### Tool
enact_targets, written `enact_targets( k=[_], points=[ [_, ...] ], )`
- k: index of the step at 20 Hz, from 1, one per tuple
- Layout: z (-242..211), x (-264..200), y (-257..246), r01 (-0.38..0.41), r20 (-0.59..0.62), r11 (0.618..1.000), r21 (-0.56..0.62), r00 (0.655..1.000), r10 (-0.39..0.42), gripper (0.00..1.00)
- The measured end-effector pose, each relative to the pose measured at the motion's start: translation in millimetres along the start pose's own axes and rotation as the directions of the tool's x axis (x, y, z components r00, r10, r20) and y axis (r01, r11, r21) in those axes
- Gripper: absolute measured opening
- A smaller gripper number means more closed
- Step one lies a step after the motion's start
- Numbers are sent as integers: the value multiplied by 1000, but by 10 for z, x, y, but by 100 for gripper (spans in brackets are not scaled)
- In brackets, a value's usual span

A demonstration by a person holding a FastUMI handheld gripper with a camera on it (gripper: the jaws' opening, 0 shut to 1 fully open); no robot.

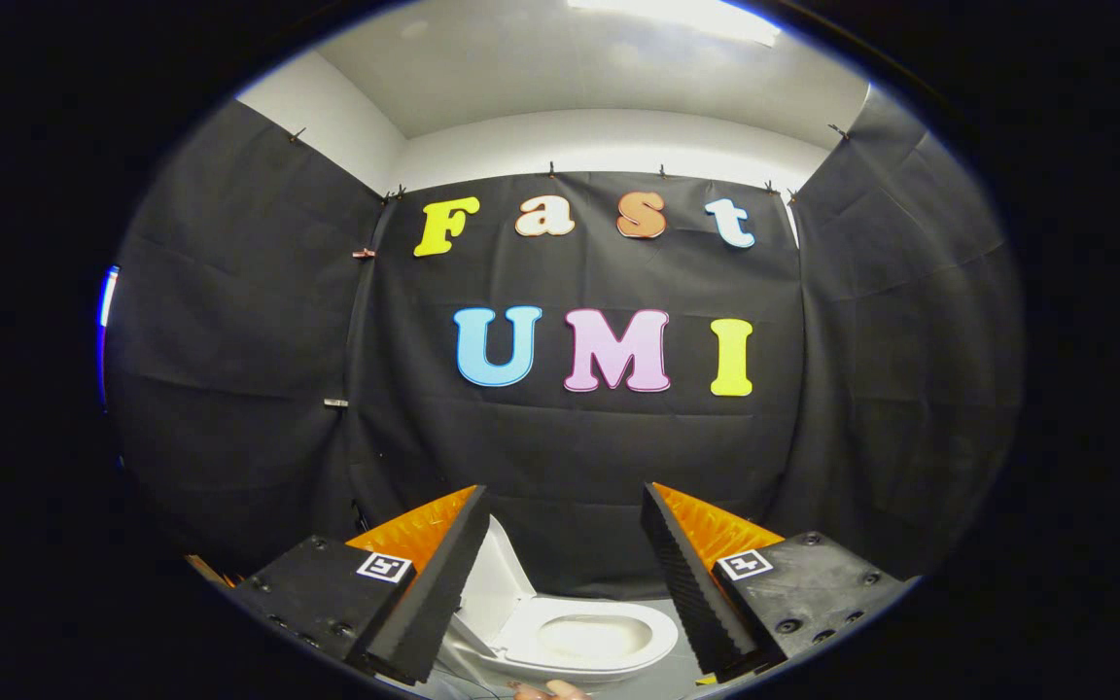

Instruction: Open the toilet lid.

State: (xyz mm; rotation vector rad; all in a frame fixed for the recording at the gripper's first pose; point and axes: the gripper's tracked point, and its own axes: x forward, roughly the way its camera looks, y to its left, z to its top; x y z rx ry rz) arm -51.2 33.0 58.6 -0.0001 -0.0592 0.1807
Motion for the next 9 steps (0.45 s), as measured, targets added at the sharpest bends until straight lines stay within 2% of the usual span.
enact_targets(
  k=[9],
  points=[
    [-23,16,5,1,-8,1000,0,1000,-1,98]
  ],
)
